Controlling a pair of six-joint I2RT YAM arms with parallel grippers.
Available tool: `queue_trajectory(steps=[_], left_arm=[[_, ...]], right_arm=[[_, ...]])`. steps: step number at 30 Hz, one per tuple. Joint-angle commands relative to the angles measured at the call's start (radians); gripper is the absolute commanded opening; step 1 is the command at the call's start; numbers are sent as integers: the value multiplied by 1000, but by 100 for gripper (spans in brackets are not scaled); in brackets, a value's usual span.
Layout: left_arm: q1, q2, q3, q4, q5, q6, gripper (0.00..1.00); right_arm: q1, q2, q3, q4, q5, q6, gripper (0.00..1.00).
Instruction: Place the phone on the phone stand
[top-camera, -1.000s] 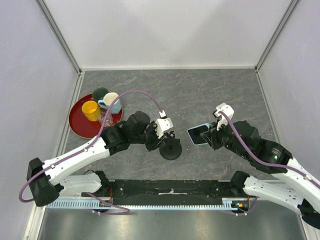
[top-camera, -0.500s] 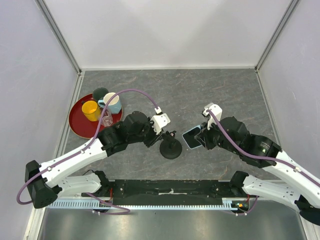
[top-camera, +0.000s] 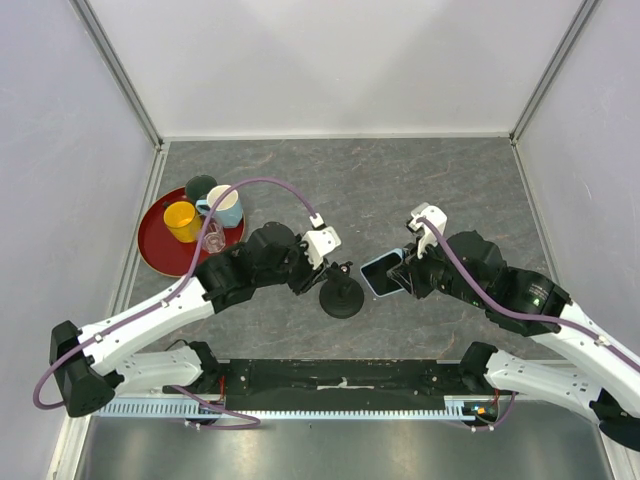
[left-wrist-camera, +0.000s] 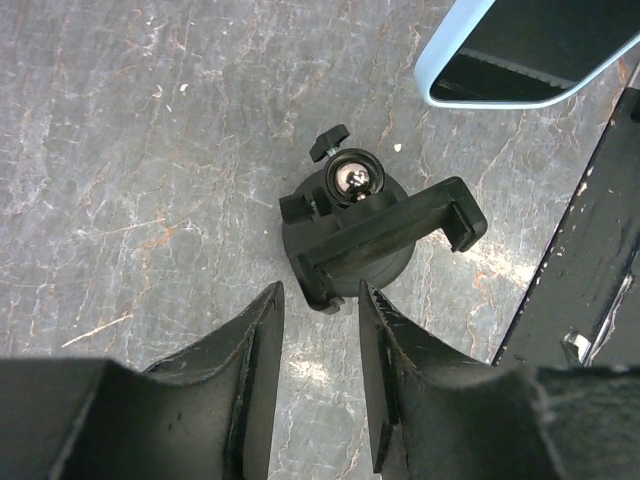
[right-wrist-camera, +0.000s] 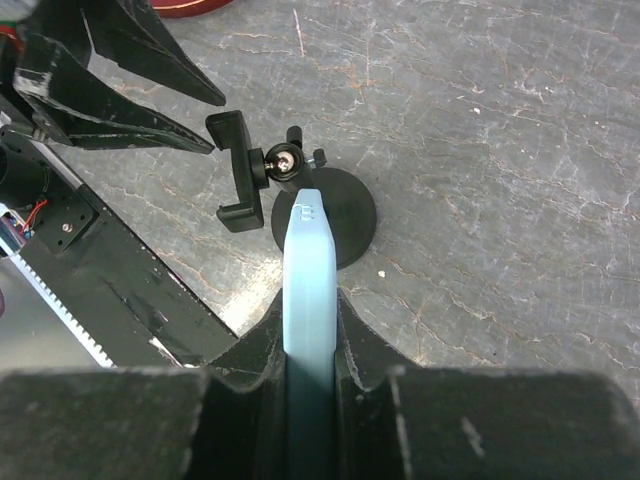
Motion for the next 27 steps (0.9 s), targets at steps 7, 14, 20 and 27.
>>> queue_trajectory(steps=[7, 14, 20, 27], left_arm=[[0, 41, 29, -6, 32, -8, 39], [1, 47, 18, 29, 15, -35, 33], [0, 67, 21, 38, 13, -51, 25], [-2, 76, 22, 61, -25, -66, 9]], right_arm=[[2, 13, 45, 85, -41, -23, 0], [1, 17, 48, 107, -44, -35, 0], [2, 4, 40, 120, -46, -33, 0], [2, -3, 34, 108, -61, -50, 0]])
